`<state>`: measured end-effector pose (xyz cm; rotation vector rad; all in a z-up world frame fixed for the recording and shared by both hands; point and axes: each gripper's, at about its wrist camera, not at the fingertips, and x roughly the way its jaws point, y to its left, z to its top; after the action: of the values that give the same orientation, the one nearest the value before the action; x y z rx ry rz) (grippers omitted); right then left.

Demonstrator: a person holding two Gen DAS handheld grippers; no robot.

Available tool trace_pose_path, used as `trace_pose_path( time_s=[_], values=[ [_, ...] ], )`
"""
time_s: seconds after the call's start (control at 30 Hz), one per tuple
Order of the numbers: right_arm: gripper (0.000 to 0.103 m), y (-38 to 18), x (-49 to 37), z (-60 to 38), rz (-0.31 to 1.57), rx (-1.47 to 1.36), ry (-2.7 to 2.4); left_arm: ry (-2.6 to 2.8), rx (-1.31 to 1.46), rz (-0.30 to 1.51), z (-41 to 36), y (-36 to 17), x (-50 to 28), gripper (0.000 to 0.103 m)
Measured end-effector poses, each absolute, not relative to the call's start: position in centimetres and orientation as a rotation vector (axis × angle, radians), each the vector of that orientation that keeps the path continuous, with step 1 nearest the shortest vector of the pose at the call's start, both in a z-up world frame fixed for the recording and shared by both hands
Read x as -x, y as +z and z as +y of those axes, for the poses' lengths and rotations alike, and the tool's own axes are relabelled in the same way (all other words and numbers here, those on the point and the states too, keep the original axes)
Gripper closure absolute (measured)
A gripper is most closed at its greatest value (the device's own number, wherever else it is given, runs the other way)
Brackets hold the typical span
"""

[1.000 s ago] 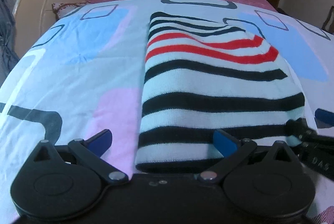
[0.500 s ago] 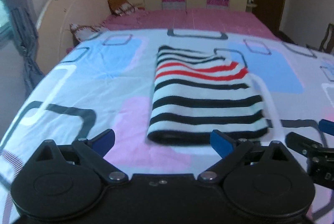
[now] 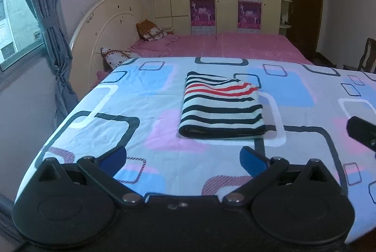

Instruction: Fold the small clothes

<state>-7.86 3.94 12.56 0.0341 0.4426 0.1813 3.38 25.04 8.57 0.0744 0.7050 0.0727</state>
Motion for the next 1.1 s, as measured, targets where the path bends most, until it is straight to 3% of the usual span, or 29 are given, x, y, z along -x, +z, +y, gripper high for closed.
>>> trace_pose_path(
  time_s=[1.1],
  values=[
    [0.002,13.1,12.1,2.3,0.389,-0.06,0.196,0.083,-0.053,0.658,24.2,10.5,1.5,0.0]
  ],
)
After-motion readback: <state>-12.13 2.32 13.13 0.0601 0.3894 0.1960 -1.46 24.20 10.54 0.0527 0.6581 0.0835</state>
